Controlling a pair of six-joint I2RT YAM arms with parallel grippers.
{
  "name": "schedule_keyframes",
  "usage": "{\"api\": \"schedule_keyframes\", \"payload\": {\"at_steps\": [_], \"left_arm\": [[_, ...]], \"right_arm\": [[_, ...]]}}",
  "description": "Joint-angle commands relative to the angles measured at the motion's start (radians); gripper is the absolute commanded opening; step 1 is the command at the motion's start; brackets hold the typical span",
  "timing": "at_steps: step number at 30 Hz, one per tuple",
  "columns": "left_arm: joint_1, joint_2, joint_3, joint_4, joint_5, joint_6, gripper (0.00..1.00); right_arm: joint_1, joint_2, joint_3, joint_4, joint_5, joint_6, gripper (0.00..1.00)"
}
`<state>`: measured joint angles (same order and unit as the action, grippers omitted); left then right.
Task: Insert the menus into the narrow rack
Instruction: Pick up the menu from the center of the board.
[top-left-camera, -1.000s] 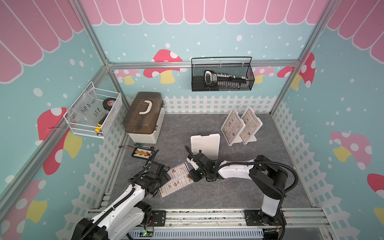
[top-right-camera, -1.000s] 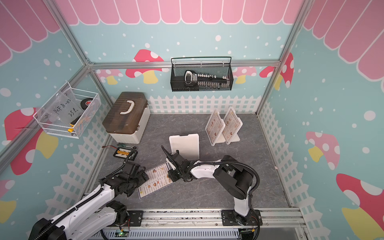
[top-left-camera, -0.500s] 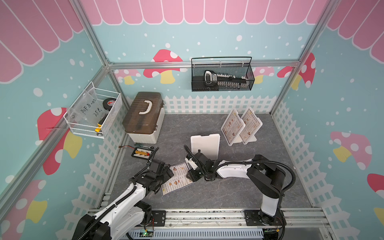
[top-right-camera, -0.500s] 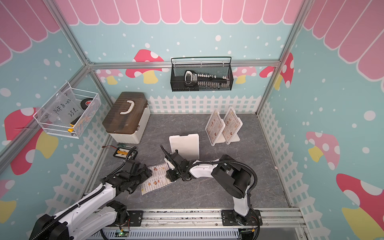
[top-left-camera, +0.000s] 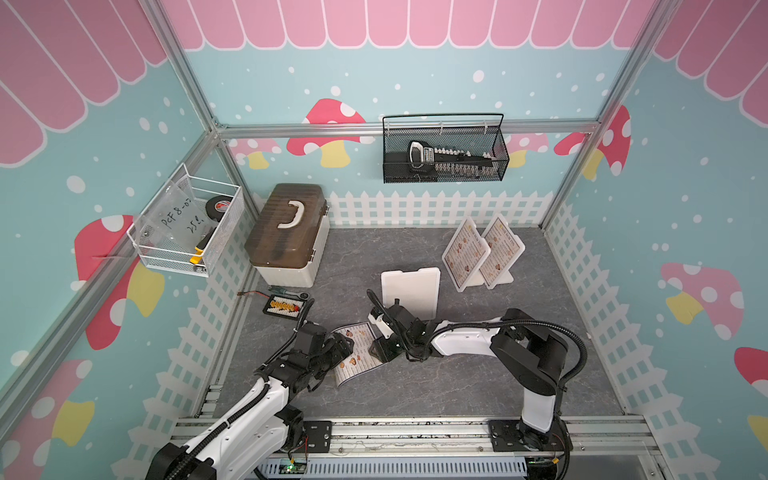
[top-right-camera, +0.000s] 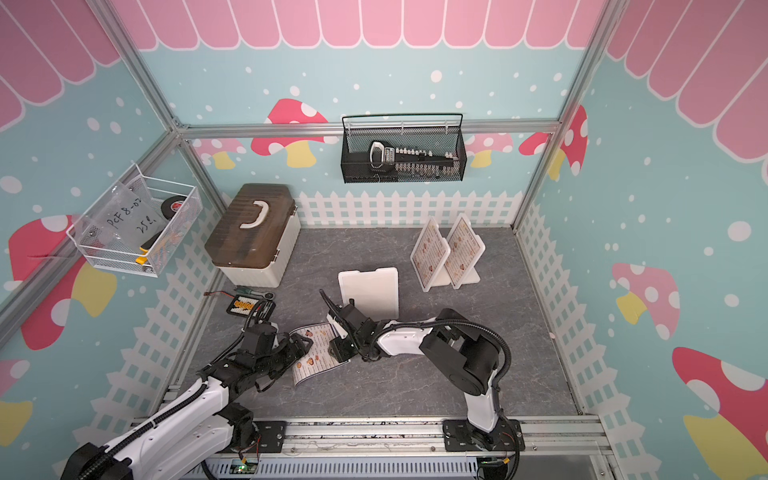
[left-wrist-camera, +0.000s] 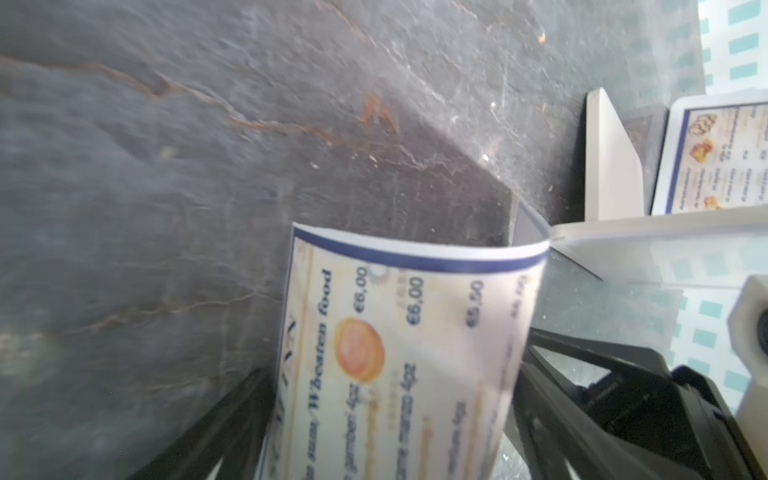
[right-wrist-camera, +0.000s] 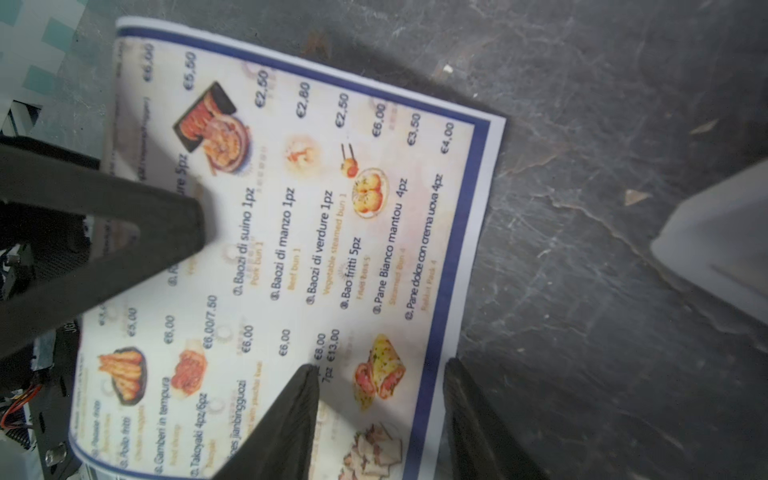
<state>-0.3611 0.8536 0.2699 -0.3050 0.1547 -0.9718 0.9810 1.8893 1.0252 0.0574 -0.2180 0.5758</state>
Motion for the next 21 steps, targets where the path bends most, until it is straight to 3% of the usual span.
{"api": "schedule_keyframes", "payload": {"at_steps": [1,6,15,21], "left_arm": [[-0.001,0.03,-0.038,0.004,0.071,-0.013,0.86],[-0.002,0.046,-0.043,0.052,0.092,0.002,0.76],[-0.004,-0.021,-0.041,0.156,0.145,0.058,0.47],[-0.008,-0.008,0.023,0.25,0.246,0.112,0.38]], "right_arm": [[0.007,0.044,-0.024,-0.038,-0.043,0.017,0.5],[0.006,0.018,-0.057,0.041,-0.091,0.021,0.52],[-0.005,-0.266,-0.134,-0.072,0.187,-0.042,0.73],[-0.086,-0.474,-0.161,-0.158,0.208,-0.048,0.75]]}}
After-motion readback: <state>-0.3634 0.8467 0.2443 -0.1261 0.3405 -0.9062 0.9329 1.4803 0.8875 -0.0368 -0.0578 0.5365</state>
